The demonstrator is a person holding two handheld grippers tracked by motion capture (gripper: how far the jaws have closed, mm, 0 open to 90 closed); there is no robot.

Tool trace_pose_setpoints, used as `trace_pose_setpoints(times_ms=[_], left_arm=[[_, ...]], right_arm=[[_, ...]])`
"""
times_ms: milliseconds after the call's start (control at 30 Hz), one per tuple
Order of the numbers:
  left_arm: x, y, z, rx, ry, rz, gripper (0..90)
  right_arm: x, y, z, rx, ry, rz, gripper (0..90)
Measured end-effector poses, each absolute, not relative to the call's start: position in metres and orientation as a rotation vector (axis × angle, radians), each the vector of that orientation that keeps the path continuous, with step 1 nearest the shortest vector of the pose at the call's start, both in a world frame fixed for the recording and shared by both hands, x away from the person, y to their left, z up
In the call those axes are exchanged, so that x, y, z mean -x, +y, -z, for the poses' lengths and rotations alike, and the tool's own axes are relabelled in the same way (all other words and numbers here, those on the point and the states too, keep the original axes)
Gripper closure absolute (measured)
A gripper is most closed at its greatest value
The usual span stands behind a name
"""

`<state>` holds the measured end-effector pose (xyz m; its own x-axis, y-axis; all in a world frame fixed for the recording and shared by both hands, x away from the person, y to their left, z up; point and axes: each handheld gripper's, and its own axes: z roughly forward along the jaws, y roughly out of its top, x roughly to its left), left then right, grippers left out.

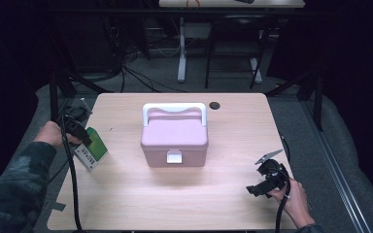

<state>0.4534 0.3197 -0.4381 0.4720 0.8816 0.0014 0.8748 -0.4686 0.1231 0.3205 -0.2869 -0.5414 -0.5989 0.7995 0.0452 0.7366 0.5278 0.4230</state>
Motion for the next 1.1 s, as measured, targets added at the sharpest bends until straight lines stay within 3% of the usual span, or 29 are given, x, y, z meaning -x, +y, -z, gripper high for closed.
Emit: trace_pose_setpoints(times_ms=[133, 267, 533, 1100], left_arm=[[-0.453, 0.32, 0.439, -2.586, 1.556, -0.103, 58.0], [-0.451, 0.322, 0.438, -2.562, 1.564, -0.101, 39.5], [-0.443, 0.325, 0.427, -2.514, 1.562, -0.191, 16.0], [-0.431, 0.301, 0.383, -2.466, 1.404, -0.406, 1.7]], right_arm=[[-0.32, -0.287, 0.54, -1.324, 2.602, -0.613, 0.0], [-0.32, -0.288, 0.539, -1.326, 2.599, -0.615, 0.0], [-0.32, -0.287, 0.537, -1.325, 2.595, -0.632, 0.0], [-0.323, -0.289, 0.51, -1.358, 2.556, -0.828, 0.0]])
